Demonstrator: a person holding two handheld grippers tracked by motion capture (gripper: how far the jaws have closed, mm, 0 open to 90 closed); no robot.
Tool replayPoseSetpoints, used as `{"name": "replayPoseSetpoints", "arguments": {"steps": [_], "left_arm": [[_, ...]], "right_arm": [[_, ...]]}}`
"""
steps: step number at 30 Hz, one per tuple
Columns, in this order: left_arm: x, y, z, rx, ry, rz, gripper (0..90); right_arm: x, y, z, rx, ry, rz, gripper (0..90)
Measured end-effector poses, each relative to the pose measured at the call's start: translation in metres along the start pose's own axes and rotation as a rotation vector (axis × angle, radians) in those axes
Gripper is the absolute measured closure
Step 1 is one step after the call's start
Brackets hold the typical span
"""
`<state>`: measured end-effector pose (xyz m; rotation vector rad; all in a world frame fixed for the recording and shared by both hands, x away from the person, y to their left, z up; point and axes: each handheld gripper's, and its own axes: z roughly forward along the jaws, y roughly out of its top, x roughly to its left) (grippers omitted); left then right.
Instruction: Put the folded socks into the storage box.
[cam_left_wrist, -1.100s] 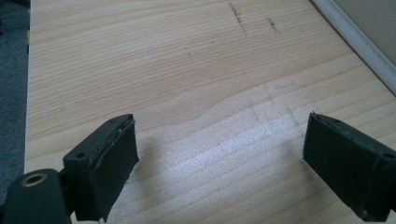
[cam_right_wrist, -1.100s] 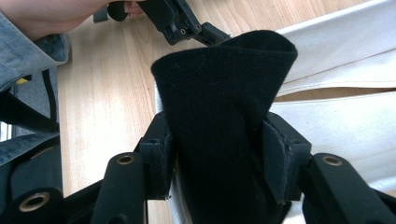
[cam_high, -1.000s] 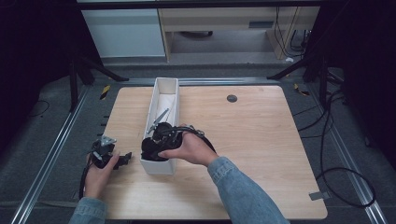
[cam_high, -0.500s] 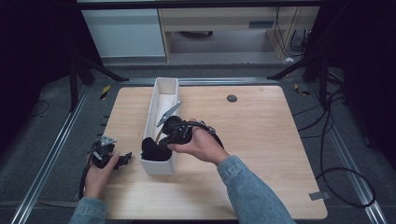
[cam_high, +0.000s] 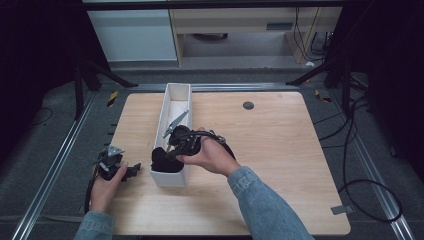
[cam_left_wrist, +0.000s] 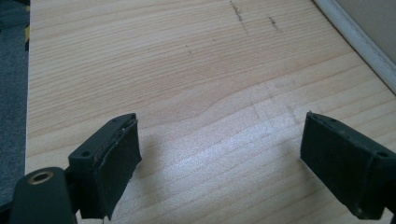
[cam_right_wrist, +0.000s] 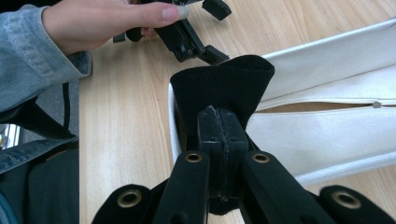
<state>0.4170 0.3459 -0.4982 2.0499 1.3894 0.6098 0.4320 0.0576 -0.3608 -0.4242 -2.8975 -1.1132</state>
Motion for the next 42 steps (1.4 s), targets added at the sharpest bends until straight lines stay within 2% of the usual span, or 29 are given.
{"name": "replayPoseSetpoints", "arguments": {"steps": [7,11,23,31,35,42], "left_arm": [[0.000,0.000,0.000,0.003,0.001,0.001,11.5],[-0.001,0.000,0.001,0.005,0.001,0.002,11.5],[0.000,0.000,0.001,0.007,0.002,0.001,11.4],[0.000,0.000,0.001,0.008,0.001,0.001,11.4],[0.000,0.000,0.001,0.007,0.000,0.001,11.4],[-0.001,0.000,0.001,0.007,0.000,0.003,11.5]], "right_arm": [[-0.002,0.001,-0.012,-0.001,-0.025,-0.001,90.0],[-0.002,0.002,-0.011,0.003,-0.026,-0.006,90.0],[0.004,0.006,0.017,0.061,-0.001,-0.029,90.0],[0.002,-0.002,0.039,0.123,0.006,-0.018,90.0],[-0.002,-0.005,0.045,0.113,0.007,-0.002,90.0],[-0.007,-0.005,0.044,0.095,-0.015,0.009,90.0]]}}
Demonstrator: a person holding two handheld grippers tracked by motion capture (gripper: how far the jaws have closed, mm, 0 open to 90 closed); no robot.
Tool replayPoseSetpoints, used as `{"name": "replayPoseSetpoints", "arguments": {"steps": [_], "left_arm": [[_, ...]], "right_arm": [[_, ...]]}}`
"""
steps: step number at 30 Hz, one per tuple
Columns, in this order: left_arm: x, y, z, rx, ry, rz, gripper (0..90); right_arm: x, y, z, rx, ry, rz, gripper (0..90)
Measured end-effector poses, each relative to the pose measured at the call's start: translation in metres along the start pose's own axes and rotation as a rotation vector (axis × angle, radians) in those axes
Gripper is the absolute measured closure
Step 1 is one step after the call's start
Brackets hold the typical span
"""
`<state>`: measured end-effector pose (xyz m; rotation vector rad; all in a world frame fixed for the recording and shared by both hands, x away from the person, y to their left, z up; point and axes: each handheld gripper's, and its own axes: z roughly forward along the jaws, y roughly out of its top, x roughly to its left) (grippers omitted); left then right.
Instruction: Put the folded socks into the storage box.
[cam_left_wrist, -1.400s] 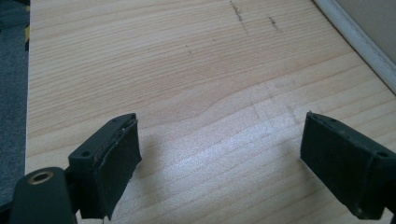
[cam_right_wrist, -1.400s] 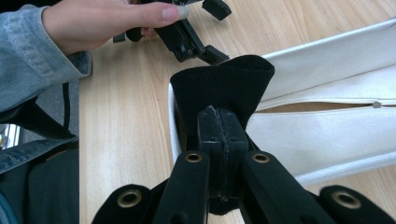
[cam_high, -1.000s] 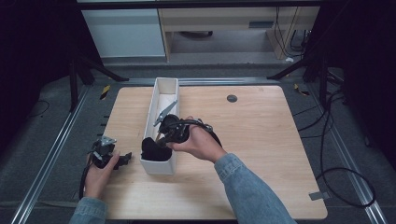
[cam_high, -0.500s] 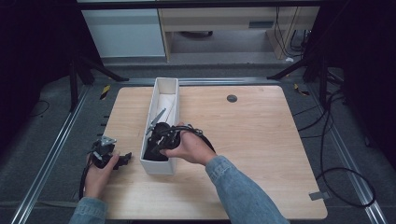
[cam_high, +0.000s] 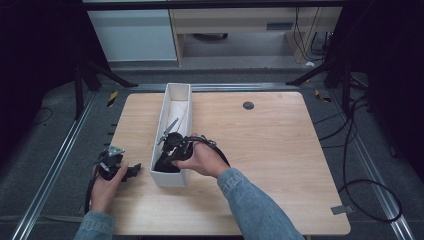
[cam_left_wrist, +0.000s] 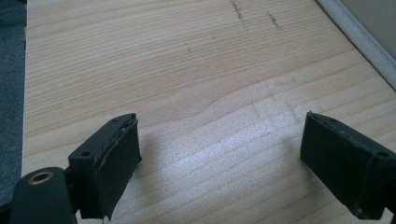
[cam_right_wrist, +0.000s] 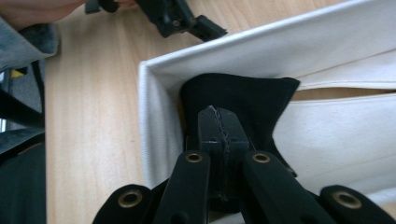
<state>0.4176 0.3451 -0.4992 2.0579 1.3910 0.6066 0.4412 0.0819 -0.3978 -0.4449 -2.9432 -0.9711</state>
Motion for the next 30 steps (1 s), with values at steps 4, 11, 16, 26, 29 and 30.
{"name": "replayPoseSetpoints", "arguments": {"steps": [4,11,16,26,29,30], "left_arm": [[0.000,0.000,0.000,0.001,-0.001,0.002,11.4],[0.000,0.000,0.000,0.001,-0.001,0.001,11.5],[0.000,0.000,0.001,0.004,-0.003,0.003,11.4],[0.000,0.000,0.001,0.006,-0.003,0.003,11.4],[0.000,0.000,0.001,0.007,-0.004,0.003,11.3],[0.000,0.000,0.001,0.007,-0.005,0.003,11.2]], "right_arm": [[-0.006,-0.001,0.004,0.003,-0.020,0.020,90.0],[-0.009,-0.001,0.012,0.032,-0.018,0.021,90.0],[-0.006,-0.002,0.014,0.052,-0.008,0.025,90.0],[-0.004,-0.005,0.018,0.055,0.006,0.021,90.0],[-0.004,-0.005,0.018,0.056,0.008,0.018,90.0],[-0.003,-0.005,0.018,0.056,0.007,0.020,90.0]]}}
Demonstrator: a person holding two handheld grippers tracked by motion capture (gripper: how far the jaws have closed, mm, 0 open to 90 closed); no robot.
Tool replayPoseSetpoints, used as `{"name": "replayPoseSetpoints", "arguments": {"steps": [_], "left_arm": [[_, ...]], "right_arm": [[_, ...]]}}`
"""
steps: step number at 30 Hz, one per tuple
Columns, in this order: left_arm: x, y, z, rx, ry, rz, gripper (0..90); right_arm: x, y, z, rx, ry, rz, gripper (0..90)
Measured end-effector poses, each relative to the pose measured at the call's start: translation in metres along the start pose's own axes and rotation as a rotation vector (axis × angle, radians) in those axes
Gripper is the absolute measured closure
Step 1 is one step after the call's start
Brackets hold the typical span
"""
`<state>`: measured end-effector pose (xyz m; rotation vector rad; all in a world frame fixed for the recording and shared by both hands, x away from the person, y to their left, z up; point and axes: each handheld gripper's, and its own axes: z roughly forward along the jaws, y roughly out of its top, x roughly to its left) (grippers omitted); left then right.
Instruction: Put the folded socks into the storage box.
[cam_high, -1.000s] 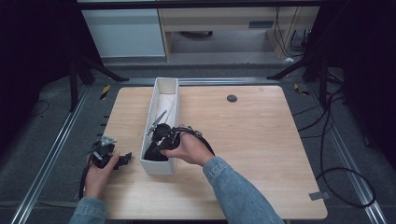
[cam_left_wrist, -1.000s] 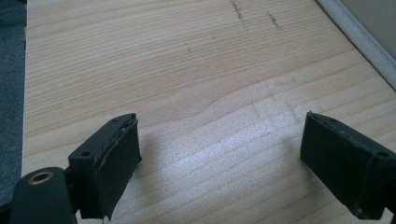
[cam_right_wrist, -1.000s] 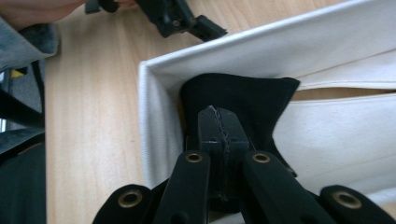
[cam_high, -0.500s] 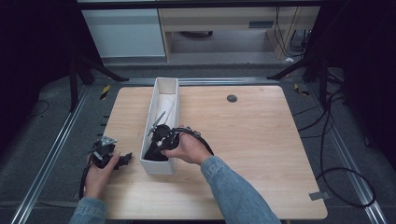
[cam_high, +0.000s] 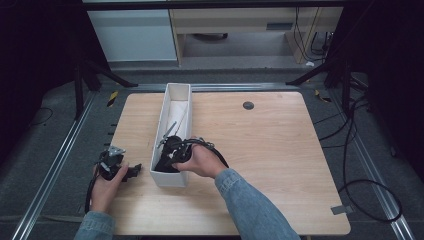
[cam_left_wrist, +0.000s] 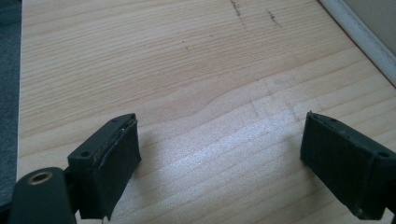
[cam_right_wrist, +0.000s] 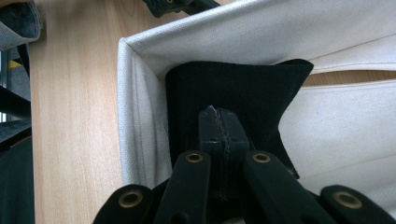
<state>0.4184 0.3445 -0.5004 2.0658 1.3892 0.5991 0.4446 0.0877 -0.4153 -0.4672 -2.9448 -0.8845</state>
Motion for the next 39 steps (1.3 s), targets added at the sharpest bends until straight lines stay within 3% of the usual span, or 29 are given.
{"name": "replayPoseSetpoints", "arguments": {"steps": [27,39], "left_arm": [[0.002,-0.002,0.002,-0.005,-0.016,-0.016,7.7],[0.002,-0.004,0.005,-0.026,-0.020,-0.014,3.1]], "right_arm": [[0.002,-0.004,-0.009,-0.022,0.022,-0.008,90.0],[-0.004,-0.009,-0.028,-0.111,-0.010,0.006,90.0]]}}
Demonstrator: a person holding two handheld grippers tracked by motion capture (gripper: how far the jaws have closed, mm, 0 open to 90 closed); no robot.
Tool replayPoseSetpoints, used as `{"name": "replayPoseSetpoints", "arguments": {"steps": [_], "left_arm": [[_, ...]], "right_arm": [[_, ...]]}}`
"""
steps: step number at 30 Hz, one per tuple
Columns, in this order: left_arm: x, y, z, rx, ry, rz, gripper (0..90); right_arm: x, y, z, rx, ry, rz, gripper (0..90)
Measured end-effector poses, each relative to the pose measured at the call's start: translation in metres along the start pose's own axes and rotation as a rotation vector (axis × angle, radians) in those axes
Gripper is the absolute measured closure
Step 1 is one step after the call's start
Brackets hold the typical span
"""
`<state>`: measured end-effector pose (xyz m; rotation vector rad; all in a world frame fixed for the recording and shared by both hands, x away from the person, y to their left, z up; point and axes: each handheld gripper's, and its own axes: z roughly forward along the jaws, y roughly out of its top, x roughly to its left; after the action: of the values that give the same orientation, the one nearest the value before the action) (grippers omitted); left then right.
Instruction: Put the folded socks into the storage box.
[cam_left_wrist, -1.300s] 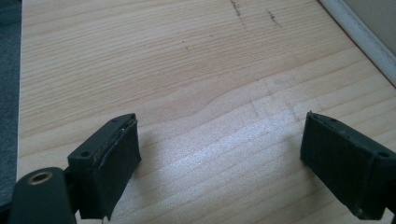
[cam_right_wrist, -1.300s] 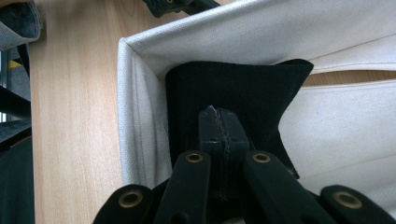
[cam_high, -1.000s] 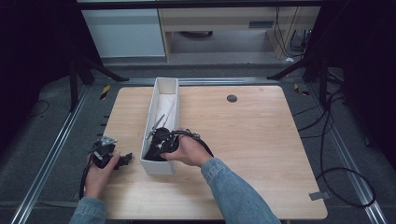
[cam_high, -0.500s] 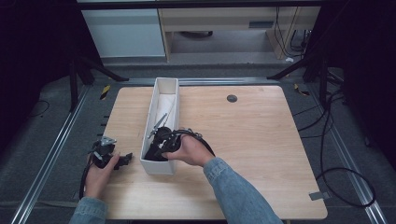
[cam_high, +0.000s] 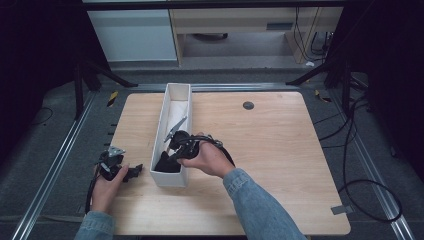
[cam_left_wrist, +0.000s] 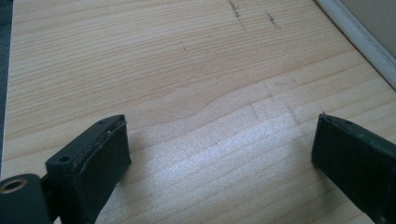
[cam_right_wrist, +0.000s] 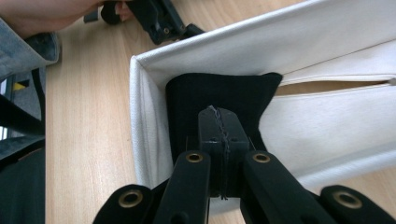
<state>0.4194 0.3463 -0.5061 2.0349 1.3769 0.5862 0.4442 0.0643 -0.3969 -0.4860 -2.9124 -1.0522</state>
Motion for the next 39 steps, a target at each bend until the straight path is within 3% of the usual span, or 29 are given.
{"name": "replayPoseSetpoints", "arguments": {"steps": [20,29,39], "left_arm": [[0.001,-0.002,0.003,-0.024,-0.001,0.000,0.0],[0.001,-0.002,0.003,-0.024,-0.001,0.001,0.0],[0.001,-0.002,0.003,-0.023,0.000,-0.001,0.0]], "right_arm": [[-0.011,-0.016,-0.046,-0.140,-0.107,0.042,90.0],[-0.027,-0.043,-0.076,-0.204,-0.184,0.104,90.0],[-0.053,-0.089,-0.112,-0.257,-0.300,0.221,90.0]]}}
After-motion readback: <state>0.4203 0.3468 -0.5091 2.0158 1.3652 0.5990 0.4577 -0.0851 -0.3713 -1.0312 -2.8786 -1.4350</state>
